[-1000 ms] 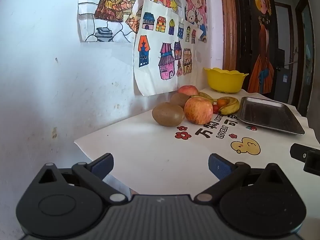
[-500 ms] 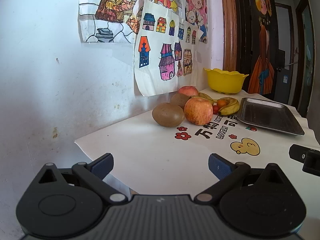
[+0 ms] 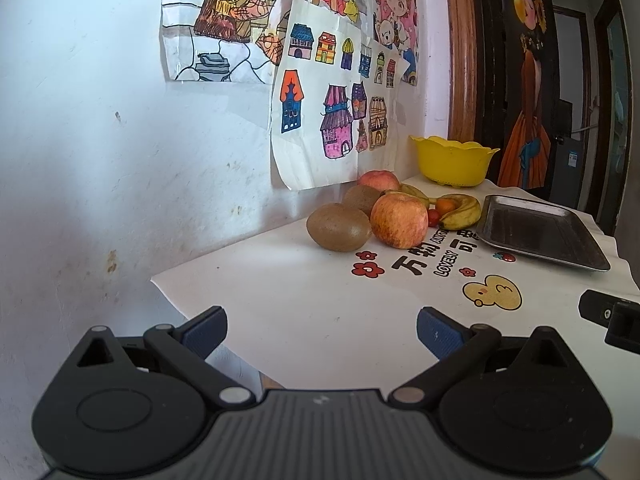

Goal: Organize fruits

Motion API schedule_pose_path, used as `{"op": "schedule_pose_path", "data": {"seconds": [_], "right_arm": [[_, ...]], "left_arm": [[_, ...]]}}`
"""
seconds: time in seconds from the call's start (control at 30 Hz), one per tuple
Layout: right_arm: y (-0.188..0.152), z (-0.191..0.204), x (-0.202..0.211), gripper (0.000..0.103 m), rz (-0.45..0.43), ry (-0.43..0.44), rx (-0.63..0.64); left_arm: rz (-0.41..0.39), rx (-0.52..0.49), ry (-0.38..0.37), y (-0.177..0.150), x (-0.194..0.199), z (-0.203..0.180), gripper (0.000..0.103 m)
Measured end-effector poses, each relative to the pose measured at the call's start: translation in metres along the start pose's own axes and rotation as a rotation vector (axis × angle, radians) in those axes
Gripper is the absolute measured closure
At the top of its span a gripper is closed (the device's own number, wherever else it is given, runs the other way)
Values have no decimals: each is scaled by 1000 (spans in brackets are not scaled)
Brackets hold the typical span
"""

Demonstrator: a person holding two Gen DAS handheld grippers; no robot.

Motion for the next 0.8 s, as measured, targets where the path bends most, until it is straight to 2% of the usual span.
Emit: {"op": "schedule_pose_path", "data": {"seconds": [0.67,0.8], "right_arm": [[-1,6,-1,1,4,-11,35],[12,5,9,1,10,24,47]], "left_arm": [[9,6,2,0,-1,0,0],[6,0,-25,7,-1,3,0]]}}
Point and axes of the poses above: each gripper's, at about its wrist camera, not at the fingertips, and x roughly against the way its jaws point, z to its left, y to its top, the point moved 2 cm from there along -x, roughly the way its jaws point, and after that the axes turned 4 degrees about -y, right-handed, at the moved point
